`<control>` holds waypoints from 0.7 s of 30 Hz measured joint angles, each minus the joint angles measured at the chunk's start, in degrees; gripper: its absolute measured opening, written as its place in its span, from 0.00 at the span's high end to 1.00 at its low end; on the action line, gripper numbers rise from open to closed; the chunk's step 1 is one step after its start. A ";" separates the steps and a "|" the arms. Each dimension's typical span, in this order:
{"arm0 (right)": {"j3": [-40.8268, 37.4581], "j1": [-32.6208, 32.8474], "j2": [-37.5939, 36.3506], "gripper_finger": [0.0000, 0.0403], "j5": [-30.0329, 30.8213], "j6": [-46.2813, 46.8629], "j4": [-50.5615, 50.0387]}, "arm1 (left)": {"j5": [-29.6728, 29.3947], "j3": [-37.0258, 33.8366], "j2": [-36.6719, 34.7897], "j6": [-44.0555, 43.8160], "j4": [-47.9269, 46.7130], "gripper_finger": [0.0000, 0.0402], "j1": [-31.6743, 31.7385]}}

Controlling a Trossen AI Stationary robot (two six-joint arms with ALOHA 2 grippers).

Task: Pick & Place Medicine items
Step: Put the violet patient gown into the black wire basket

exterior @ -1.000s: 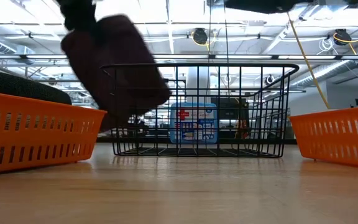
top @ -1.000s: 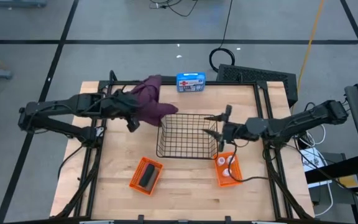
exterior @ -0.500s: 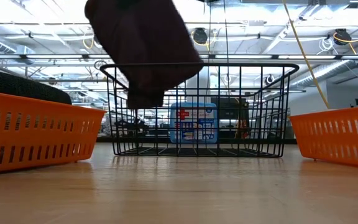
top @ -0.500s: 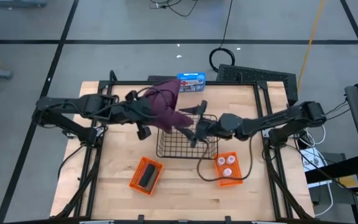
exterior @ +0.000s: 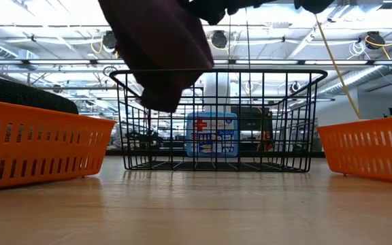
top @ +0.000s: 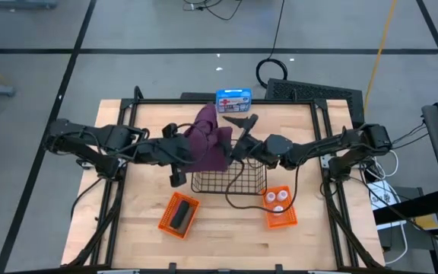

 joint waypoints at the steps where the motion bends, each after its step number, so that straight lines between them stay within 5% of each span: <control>1: 0.00 -0.09 -0.30 0.14 0.47 -0.25 0.03 | 0.02 0.00 0.00 -0.20 -0.01 0.94 -0.40; 7: 0.38 -0.13 -0.57 0.14 -1.00 -3.12 -2.04 | 3.52 0.11 0.49 1.56 -0.33 0.94 -1.95; 12: 5.72 0.35 -0.57 0.15 -3.80 -3.45 -21.57 | 14.95 0.11 0.95 3.04 -1.62 0.94 -2.22; 21: 9.83 3.17 -1.40 0.15 -20.35 5.37 -33.44 | 21.76 0.11 0.92 5.64 -3.51 0.94 -1.98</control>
